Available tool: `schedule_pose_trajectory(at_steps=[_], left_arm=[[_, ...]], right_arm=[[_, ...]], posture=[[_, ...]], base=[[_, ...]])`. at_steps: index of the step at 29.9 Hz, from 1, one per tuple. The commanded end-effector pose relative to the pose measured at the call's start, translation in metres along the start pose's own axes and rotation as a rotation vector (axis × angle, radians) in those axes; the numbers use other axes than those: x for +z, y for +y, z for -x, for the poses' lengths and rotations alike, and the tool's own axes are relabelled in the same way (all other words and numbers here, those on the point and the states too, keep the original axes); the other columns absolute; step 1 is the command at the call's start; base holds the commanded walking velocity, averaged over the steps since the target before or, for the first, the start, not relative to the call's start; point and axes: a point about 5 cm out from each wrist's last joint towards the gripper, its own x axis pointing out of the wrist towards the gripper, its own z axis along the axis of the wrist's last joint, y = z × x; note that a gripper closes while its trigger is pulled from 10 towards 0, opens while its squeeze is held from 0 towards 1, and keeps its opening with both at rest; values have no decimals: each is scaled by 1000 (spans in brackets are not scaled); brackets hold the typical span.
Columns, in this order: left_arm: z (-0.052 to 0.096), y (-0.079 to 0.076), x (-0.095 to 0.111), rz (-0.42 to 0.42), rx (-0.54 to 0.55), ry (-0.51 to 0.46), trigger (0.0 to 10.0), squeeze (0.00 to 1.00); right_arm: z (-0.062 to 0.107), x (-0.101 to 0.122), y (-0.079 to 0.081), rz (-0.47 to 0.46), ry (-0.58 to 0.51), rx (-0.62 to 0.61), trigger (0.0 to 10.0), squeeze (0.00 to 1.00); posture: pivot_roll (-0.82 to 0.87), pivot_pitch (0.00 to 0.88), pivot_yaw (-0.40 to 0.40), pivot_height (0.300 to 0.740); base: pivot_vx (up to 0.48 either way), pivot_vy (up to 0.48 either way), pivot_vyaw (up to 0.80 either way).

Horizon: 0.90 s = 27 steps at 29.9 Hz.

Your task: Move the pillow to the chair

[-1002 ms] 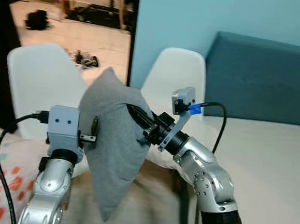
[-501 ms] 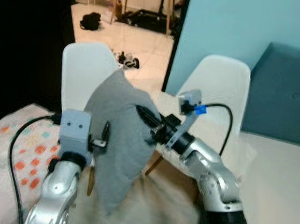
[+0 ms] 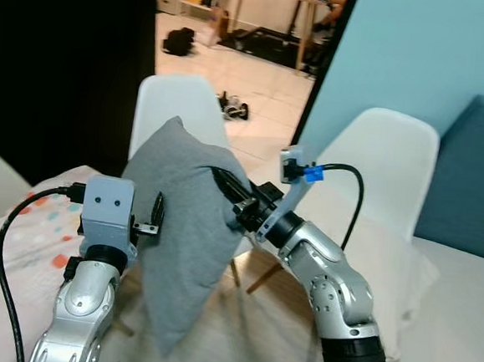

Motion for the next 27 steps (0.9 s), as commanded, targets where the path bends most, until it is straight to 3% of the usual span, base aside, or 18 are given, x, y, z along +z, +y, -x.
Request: schedule_pose_trajectory(at_steps=[1,22,27], left_arm=[[0,-5,0,4,-26,0,10000,0],[-2,-8,1,-2,-45,-6,10000,0],[-2,-7,0,8,-34,1,10000,0]], right_arm=[[1,19,-1,34,-94,3,10000,0],[1,16,3,14,-69,30,10000,0],[-1,12,1,11,-1,16,10000,0]], posture=[[-3,0,-104,724],[-8,0,-94,724],[-8,0,-95,724]], base=[[480,0,0],[480,0,0],[76,0,0]])
